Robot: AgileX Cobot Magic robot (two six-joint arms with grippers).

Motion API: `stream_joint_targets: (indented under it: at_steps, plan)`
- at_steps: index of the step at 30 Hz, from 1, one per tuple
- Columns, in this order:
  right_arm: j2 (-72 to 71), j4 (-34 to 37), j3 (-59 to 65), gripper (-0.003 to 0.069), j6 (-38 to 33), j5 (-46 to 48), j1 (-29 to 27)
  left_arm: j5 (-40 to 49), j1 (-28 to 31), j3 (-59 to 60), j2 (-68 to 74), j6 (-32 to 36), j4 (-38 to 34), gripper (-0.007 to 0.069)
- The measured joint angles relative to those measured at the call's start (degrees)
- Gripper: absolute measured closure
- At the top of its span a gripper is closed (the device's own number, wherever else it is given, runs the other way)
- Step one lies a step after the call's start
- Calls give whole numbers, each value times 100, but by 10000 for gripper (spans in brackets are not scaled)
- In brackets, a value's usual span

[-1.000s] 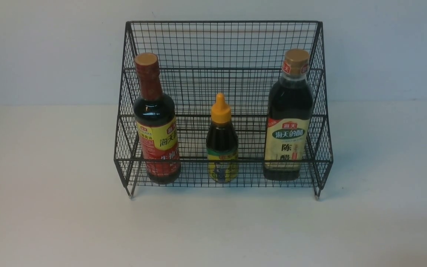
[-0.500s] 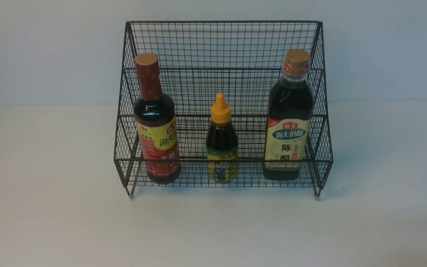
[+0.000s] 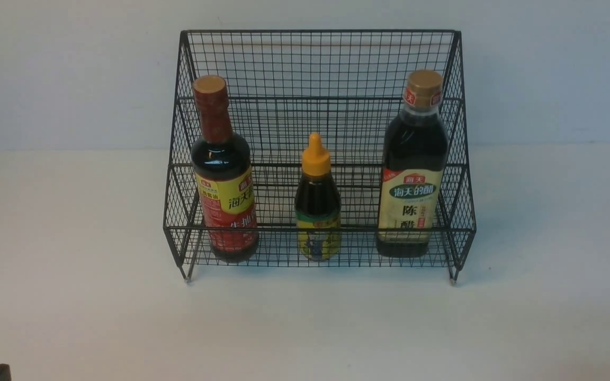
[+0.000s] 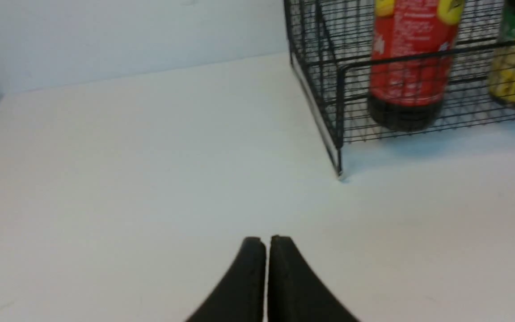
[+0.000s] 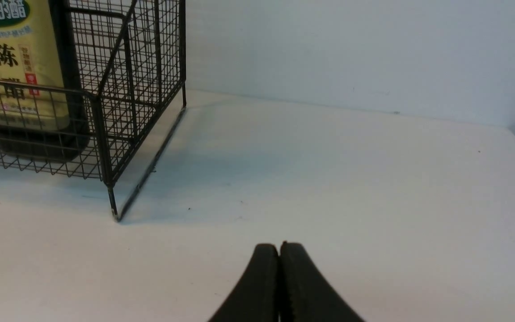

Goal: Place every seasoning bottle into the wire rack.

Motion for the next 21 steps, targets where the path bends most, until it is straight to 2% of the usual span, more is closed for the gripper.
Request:
stream_joint_targets:
  at_steps: [8, 21]
  plan:
    - [0, 0, 0, 673, 0, 0, 0, -403, 445, 360, -72, -225, 134, 629]
    - [0, 0, 0, 673, 0, 0, 0, -132, 451, 365, -72, -269, 150, 629]
